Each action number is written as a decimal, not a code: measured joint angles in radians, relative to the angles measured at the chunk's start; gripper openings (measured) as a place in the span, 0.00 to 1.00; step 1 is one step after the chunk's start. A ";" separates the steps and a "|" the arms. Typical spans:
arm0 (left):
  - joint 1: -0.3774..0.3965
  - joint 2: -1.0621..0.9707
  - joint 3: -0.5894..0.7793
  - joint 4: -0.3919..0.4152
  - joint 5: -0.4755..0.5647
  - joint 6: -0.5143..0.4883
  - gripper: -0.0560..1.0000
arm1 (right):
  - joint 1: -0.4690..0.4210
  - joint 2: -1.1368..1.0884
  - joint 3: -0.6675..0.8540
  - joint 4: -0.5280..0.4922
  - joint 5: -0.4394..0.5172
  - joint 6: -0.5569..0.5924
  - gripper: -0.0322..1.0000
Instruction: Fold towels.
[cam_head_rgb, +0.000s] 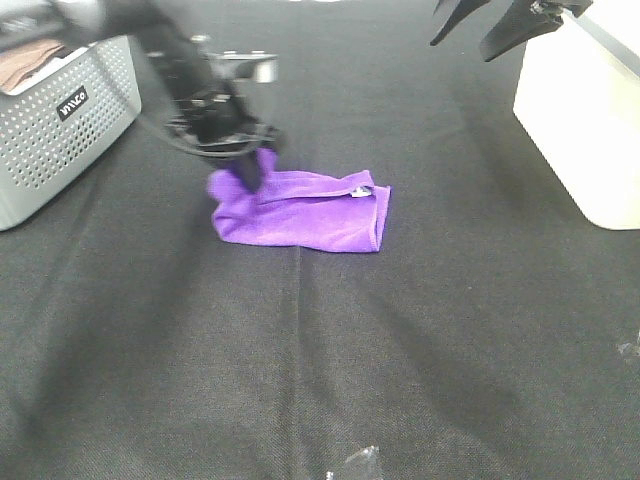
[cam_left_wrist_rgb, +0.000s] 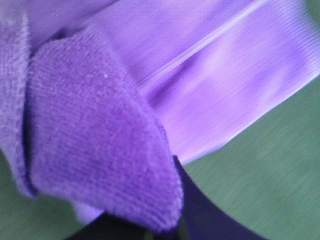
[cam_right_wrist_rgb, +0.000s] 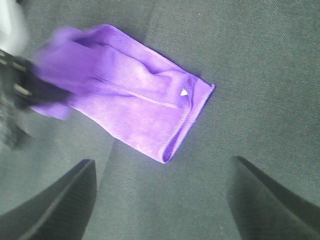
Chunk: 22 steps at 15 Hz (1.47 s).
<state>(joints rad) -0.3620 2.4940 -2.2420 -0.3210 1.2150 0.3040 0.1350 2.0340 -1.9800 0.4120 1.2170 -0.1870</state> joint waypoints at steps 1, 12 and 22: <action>-0.023 0.019 -0.033 0.000 0.000 -0.013 0.06 | 0.000 -0.003 0.000 0.000 0.000 0.000 0.70; -0.120 0.131 -0.164 -0.221 -0.038 -0.086 0.58 | 0.000 -0.035 0.000 0.010 0.000 0.000 0.70; -0.113 0.131 -0.164 -0.283 -0.126 -0.018 0.73 | 0.000 -0.035 0.000 0.016 0.000 0.000 0.70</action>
<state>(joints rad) -0.4750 2.6250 -2.4060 -0.6040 1.0890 0.2860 0.1350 1.9990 -1.9800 0.4280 1.2170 -0.1870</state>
